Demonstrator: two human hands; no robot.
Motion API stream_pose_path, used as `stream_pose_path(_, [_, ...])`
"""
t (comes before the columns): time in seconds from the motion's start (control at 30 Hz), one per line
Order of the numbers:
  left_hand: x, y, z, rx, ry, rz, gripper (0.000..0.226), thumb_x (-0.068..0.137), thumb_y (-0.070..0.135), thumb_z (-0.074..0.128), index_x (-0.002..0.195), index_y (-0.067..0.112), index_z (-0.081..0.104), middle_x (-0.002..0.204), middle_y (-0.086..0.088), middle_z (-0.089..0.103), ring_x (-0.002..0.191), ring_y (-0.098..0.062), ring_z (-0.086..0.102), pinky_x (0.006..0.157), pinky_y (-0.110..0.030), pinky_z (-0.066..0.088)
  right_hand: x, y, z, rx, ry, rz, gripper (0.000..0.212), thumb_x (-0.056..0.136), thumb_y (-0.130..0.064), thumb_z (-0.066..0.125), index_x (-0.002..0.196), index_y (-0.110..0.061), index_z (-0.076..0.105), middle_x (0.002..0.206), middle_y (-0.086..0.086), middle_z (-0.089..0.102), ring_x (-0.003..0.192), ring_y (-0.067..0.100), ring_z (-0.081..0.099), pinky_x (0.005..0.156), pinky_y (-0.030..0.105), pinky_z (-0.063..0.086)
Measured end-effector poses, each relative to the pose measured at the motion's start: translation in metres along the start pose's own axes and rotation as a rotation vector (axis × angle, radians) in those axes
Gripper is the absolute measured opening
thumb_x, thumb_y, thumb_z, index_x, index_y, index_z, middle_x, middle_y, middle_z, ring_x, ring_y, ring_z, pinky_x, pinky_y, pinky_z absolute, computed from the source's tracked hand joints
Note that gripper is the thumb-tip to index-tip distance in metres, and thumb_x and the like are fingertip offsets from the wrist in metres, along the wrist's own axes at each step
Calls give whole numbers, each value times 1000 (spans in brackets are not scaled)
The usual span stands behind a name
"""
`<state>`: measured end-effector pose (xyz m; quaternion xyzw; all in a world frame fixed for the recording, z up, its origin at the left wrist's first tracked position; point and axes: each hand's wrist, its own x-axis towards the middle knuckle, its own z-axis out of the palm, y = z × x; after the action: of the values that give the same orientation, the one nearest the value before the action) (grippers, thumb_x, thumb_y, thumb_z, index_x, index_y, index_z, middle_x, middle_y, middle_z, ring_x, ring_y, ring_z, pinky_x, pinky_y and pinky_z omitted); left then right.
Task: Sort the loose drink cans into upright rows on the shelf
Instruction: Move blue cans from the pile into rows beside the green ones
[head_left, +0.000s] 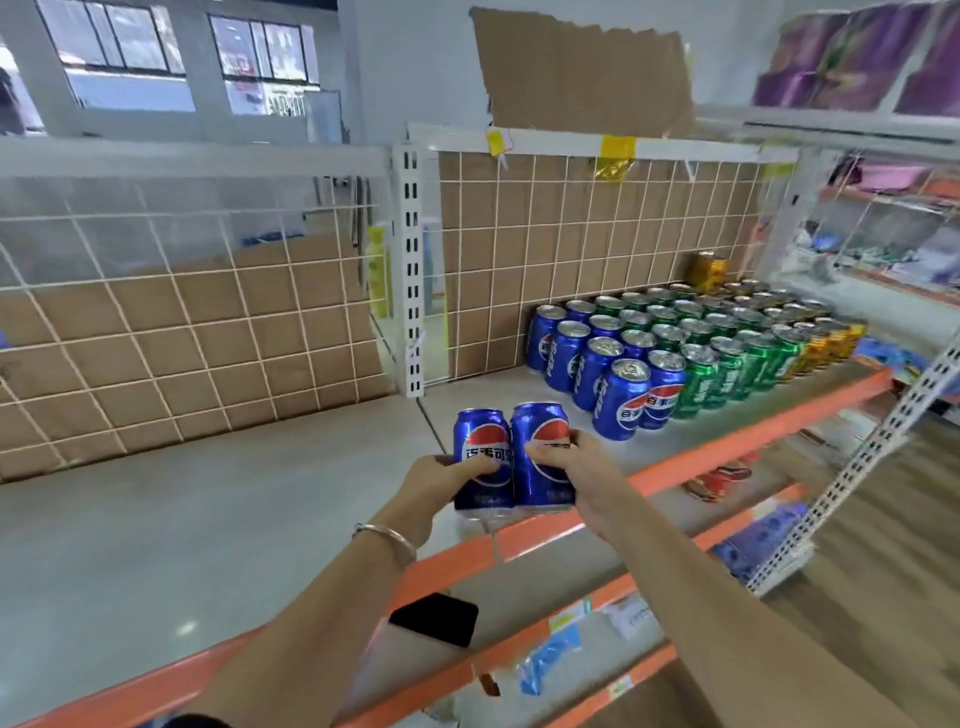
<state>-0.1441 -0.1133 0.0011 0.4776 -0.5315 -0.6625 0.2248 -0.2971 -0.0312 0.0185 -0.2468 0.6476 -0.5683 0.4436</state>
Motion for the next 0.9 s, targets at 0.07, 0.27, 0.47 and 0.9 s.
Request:
stream_pose_path(0.07, [17, 5, 9, -6, 28, 18, 41, 68, 25, 81, 102, 8, 64, 96, -7, 69, 86, -16, 65, 68, -22, 50, 20, -6, -6, -2, 0, 2, 49, 72, -6, 78, 114, -11, 52, 106, 10, 65, 95, 27, 64, 85, 46, 54])
stream_pose_path(0.27, [81, 25, 29, -25, 104, 75, 50, 68, 22, 81, 112, 6, 65, 100, -8, 70, 86, -15, 66, 64, -19, 50, 92, -30, -11, -295, 57, -64, 84, 61, -17, 85, 133, -15, 43, 124, 8, 58, 111, 27, 58, 98, 47, 48])
stream_pose_path(0.47, [117, 54, 39, -45, 153, 140, 48, 71, 8, 79, 115, 4, 62, 104, -9, 69, 85, -14, 64, 65, -14, 49, 138, -67, -5, -767, 30, -305, 85, 72, -19, 79, 140, -13, 30, 138, 13, 38, 125, 28, 43, 98, 34, 41])
stream_pose_path(0.9, [181, 90, 33, 34, 382, 197, 67, 62, 6, 84, 123, 8, 58, 117, -11, 66, 107, -27, 62, 99, -41, 47, 223, -127, 3, -1626, -61, -544, 81, 67, -62, 70, 131, -17, 46, 133, 5, 51, 130, 29, 36, 107, 53, 24])
